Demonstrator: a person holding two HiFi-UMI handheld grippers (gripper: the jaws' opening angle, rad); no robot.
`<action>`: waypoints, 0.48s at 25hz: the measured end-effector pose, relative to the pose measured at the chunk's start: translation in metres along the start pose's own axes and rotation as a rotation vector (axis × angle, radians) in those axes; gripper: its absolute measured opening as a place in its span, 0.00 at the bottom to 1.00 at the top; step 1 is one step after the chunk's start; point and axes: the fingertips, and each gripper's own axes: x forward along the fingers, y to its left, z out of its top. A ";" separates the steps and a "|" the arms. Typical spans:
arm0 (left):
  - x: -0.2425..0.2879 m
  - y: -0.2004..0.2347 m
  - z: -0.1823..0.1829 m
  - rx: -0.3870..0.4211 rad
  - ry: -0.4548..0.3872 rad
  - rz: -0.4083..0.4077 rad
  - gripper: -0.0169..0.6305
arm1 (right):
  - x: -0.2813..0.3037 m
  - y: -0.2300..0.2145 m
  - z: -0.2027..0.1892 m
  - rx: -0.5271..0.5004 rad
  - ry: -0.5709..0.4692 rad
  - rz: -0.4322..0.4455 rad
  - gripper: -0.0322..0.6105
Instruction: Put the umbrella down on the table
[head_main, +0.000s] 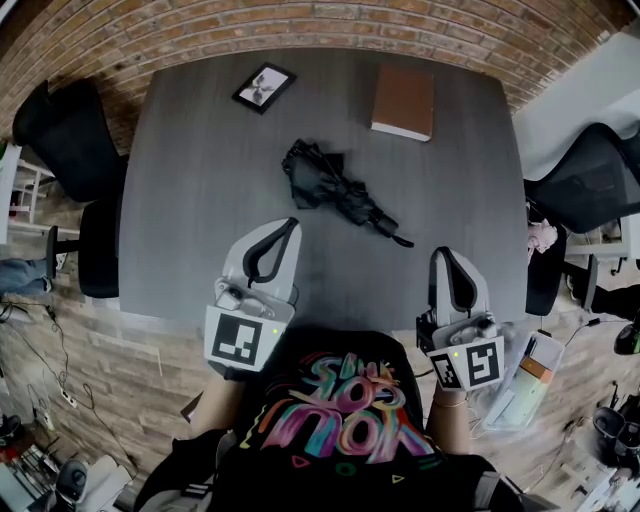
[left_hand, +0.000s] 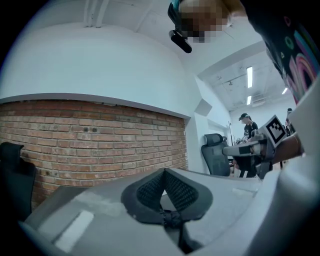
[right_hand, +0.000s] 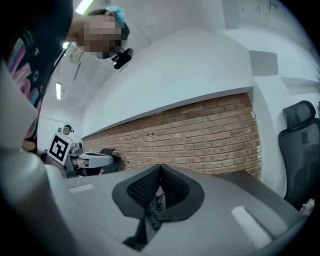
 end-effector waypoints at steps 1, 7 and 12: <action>0.001 -0.001 0.000 0.001 -0.001 -0.002 0.02 | -0.001 0.000 0.002 -0.009 -0.003 0.000 0.05; -0.001 0.000 0.001 -0.001 -0.002 -0.005 0.02 | 0.003 -0.001 0.007 -0.046 0.010 0.002 0.05; -0.003 0.003 0.000 -0.002 -0.005 -0.003 0.02 | 0.004 0.001 0.009 -0.039 0.002 0.012 0.05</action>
